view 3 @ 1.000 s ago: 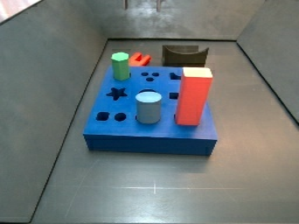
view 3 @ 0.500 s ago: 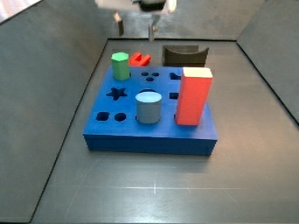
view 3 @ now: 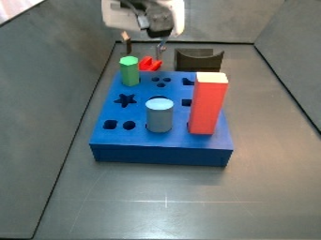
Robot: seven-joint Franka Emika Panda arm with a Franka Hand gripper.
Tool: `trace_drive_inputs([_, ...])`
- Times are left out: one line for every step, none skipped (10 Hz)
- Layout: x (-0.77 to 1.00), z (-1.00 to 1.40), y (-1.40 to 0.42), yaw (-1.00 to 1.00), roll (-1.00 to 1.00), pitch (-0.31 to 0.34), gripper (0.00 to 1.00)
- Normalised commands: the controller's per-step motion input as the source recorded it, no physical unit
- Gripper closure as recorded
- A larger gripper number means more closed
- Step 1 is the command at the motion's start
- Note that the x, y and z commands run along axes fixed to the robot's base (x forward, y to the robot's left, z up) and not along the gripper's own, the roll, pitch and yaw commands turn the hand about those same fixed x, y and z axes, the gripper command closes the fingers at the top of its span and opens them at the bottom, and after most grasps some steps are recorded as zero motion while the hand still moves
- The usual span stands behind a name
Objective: Pick up the square-circle object. Move up. Place the square-circle object on the fixture. Regrasp the square-circle object. Move to above the board. Insert the square-circle object.
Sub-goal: Pick up the square-circle object.
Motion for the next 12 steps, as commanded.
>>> trace_drive_inputs([0.0,-0.19,0.09,0.0,-0.23,-0.057,0.0])
trace_drive_inputs([-0.05,-0.45,0.0,0.0,-0.1,-0.069,0.0])
trace_drive_inputs([-0.23,-0.89,0.0,0.01,0.0,-0.104,0.0])
trace_drive_inputs([-0.07,-0.55,0.0,0.0,-0.1,-0.073,0.0])
trace_drive_inputs([0.0,-0.13,0.01,0.0,-0.17,-0.004,0.0])
trace_drive_inputs([0.0,-0.08,0.01,0.0,-0.15,0.0,0.0])
trace_drive_inputs([0.0,0.0,0.01,0.0,-0.14,0.0,0.0])
trace_drive_inputs([0.0,0.0,0.0,0.0,-0.12,0.0,0.0])
trace_drive_inputs([0.0,0.0,0.0,0.0,0.0,0.0,1.0])
trace_drive_inputs([0.0,0.0,0.0,0.0,0.0,0.0,1.0])
trace_drive_inputs([0.0,0.0,0.0,0.0,0.0,0.0,1.0])
trace_drive_inputs([0.0,0.0,0.0,0.0,0.0,0.0,1.0])
